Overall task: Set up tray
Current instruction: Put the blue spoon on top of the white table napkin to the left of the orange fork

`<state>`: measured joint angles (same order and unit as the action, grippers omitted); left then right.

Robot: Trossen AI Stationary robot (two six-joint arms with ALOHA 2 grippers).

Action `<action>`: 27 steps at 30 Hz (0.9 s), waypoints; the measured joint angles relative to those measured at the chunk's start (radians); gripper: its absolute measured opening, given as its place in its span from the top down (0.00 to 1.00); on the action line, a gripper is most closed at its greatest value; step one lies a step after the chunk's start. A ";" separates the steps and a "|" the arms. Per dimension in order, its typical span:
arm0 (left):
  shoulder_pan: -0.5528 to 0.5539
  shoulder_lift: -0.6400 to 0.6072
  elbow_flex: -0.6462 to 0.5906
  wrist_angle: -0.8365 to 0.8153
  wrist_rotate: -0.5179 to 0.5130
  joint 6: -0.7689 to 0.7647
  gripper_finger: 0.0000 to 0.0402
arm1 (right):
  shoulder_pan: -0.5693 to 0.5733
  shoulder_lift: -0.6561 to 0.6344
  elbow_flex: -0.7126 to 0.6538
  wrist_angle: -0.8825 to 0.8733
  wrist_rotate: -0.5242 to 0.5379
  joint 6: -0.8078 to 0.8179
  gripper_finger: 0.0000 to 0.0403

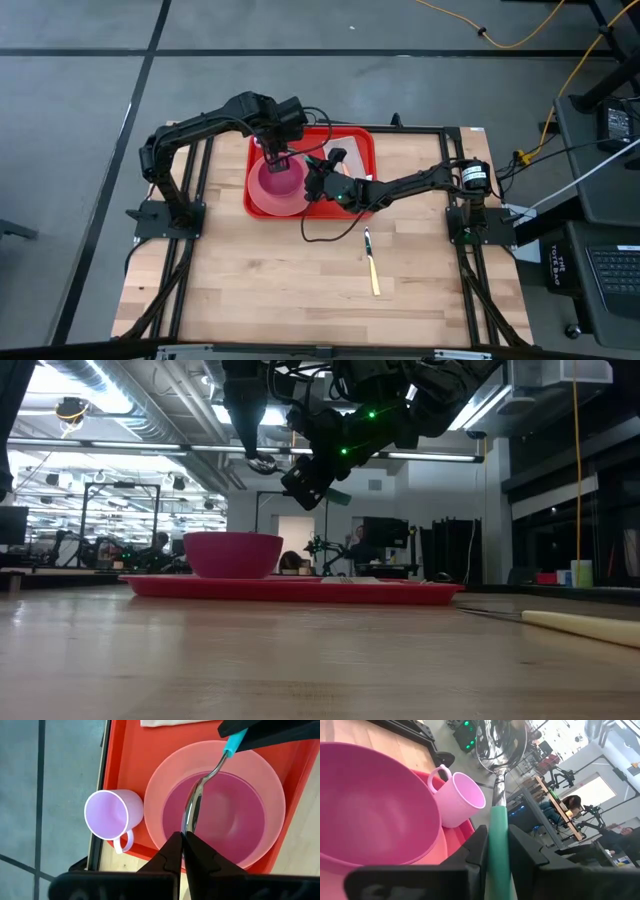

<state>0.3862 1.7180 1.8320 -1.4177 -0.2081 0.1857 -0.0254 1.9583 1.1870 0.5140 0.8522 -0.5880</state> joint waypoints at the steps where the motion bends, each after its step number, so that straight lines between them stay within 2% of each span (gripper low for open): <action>1: 0.000 0.000 0.000 0.000 0.000 0.000 1.00 | 0.000 0.000 0.000 0.000 0.000 0.001 0.85; 27: -0.013 -0.064 0.047 -0.046 0.022 0.030 1.00 | 0.003 0.006 -0.003 -0.001 0.009 0.028 0.85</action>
<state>0.3729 1.6544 1.8790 -1.4638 -0.1861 0.2154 -0.0223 1.9640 1.1836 0.5131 0.8611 -0.5598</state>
